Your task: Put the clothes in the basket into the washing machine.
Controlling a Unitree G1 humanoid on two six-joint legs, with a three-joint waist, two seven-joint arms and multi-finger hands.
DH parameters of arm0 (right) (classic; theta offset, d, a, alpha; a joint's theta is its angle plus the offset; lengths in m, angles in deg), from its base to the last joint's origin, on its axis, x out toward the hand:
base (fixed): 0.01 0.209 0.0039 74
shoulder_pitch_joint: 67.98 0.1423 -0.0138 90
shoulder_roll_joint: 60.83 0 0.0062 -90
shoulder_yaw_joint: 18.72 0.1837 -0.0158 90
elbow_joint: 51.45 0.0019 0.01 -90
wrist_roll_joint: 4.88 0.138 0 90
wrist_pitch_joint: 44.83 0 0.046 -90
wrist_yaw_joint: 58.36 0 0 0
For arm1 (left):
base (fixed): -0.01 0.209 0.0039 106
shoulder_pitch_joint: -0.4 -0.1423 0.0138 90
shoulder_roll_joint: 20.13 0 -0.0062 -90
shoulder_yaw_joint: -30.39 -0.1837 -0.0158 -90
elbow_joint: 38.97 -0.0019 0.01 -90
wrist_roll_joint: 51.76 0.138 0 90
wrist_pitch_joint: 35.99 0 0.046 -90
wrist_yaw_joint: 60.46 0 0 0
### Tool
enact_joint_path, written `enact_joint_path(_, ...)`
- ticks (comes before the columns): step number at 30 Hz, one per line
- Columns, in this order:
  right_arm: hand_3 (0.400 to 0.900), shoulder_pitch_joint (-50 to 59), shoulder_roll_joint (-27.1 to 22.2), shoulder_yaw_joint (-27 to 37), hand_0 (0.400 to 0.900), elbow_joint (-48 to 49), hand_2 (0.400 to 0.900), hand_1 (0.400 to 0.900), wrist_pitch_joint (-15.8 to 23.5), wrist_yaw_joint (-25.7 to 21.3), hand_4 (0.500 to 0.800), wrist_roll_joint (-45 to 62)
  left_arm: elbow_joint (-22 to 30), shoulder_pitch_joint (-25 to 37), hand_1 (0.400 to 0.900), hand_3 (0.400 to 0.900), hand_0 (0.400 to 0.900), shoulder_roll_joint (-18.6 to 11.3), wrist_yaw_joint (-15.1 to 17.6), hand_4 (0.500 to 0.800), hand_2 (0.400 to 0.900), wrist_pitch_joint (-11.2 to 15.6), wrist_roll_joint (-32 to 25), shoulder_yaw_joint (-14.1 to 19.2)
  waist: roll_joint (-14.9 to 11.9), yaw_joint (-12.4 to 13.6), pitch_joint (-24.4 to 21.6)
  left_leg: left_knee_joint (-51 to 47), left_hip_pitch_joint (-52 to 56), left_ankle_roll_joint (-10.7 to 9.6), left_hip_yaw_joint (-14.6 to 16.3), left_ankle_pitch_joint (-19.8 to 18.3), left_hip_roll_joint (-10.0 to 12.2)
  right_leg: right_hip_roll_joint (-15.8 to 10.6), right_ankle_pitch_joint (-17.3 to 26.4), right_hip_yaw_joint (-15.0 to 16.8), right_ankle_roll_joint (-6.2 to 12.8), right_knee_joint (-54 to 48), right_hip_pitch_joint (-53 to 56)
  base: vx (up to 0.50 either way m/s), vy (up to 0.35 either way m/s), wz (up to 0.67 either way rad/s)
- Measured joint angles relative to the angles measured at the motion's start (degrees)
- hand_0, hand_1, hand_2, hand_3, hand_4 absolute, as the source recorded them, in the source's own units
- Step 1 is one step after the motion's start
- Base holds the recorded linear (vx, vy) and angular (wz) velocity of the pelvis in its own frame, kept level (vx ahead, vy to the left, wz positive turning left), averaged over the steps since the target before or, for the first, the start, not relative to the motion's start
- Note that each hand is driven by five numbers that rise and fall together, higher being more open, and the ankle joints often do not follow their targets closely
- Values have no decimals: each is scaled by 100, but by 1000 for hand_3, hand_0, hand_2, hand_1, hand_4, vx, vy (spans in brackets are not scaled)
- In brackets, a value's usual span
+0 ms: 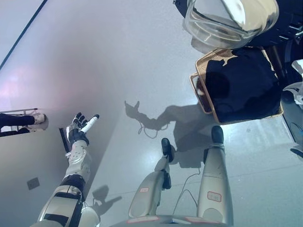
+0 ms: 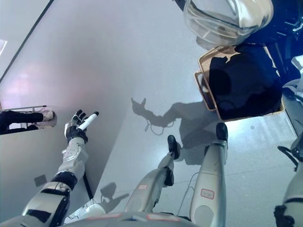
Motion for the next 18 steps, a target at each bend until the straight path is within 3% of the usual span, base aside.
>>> enact_joint_path(5,900,7,-140,-155,900,-332,900,900,-359,269,800,-207,216,50,900,900,900,-3,-106,800,900,9,1,-11,-60,7,48,0,2,0,-11,0,6,-3,0,-5,0,5,7,2,1,2)
enact_joint_path(10,900,-178,-269,-813,900,-613,900,900,-908,325,800,-1395,232,99,900,900,900,-234,-176,800,900,19,3,-37,-62,5,50,1,7,-24,-55,15,53,14,7,-81,-11,27,45,-8,-22,10)
enact_joint_path(13,900,-644,-314,-1467,900,-606,900,900,-1268,289,800,-2730,236,119,900,900,900,-346,-176,800,900,45,11,-43,-68,-7,54,2,41,-32,-60,22,75,18,9,-135,-18,36,107,-6,-5,1)
enact_joint_path(15,900,-1008,-326,-2254,900,-527,900,900,-1611,130,800,-4095,231,146,900,900,900,-405,-175,800,900,50,69,-49,-92,-24,73,1,110,-33,-60,23,84,24,9,-143,-19,43,171,-9,-6,-2)
enact_joint_path(18,900,-1360,-295,-2691,900,77,900,900,-1867,10,800,-5544,242,154,900,900,900,-409,-170,800,900,143,128,-24,-110,-88,88,1,129,-39,-64,38,92,29,22,-143,-37,35,193,-10,-3,-4)
